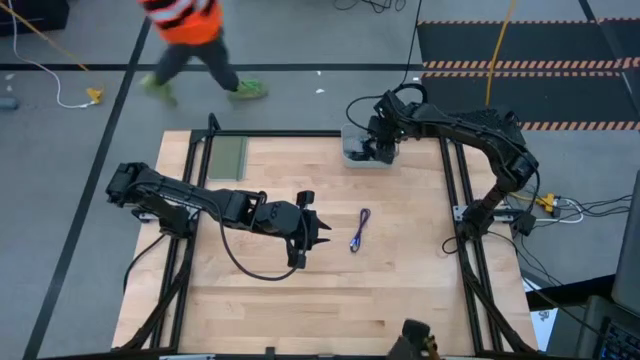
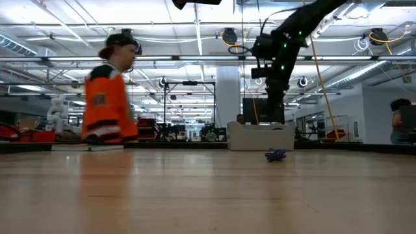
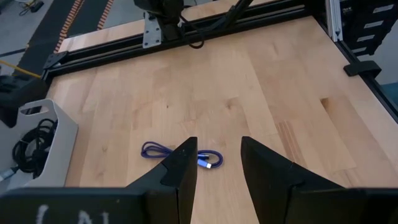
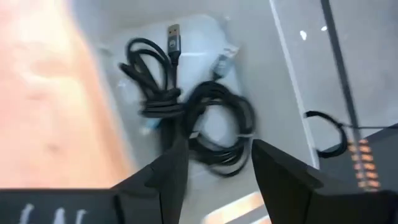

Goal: Pick and place USB-C Cables
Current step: Put the blue charger cable into the white bin

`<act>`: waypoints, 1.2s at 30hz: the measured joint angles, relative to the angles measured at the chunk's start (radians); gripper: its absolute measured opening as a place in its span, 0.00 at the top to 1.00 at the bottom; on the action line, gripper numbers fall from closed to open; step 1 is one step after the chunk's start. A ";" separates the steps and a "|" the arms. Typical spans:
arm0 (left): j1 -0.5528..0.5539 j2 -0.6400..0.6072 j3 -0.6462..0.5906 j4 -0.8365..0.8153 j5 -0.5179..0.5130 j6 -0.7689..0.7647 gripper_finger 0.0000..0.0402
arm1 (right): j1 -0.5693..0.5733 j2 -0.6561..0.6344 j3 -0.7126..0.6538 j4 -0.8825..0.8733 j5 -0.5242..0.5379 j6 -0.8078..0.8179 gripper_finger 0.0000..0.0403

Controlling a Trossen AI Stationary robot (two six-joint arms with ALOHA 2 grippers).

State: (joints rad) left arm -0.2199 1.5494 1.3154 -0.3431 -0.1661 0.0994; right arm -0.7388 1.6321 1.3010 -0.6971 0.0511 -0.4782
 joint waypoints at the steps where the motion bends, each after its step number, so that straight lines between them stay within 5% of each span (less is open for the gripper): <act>1: 0.000 0.000 0.000 0.000 0.000 0.000 0.68 | 0.018 -0.018 0.000 -0.024 -0.001 0.035 0.58; 9: 0.000 0.000 0.000 -0.003 0.000 -0.018 0.68 | 0.213 -0.247 -0.143 -0.086 -0.003 0.297 0.58; 20: -0.005 0.070 -0.001 0.135 -0.051 -0.019 0.68 | 0.552 -0.689 -0.594 0.239 -0.001 0.577 0.58; 28: -0.005 0.096 -0.001 0.138 -0.071 -0.062 0.68 | 0.713 -0.811 -0.756 0.303 0.009 0.687 0.61; 36: -0.006 0.112 0.001 0.145 -0.080 -0.157 0.68 | 0.811 -0.852 -0.766 0.375 0.055 0.705 0.66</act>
State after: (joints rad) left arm -0.2260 1.6616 1.3167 -0.1982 -0.2459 -0.0572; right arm 0.0724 0.7802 0.5354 -0.3219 0.1058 0.2265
